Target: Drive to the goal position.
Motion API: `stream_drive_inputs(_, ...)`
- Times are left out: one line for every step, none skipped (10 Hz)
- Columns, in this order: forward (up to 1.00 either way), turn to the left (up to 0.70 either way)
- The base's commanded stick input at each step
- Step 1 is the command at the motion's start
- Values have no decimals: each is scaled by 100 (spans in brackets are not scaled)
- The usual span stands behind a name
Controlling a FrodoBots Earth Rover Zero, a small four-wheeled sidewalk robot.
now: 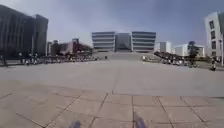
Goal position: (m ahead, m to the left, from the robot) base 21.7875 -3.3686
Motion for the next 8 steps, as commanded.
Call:
stream_drive_inputs(100, -2)
stream_drive_inputs(100, -11)
stream_drive_inputs(100, -21)
stream_drive_inputs(100, -30)
stream_drive_inputs(100, -40)
stream_drive_inputs(100, -39)
stream_drive_inputs(100, -24)
stream_drive_inputs(100, -9)
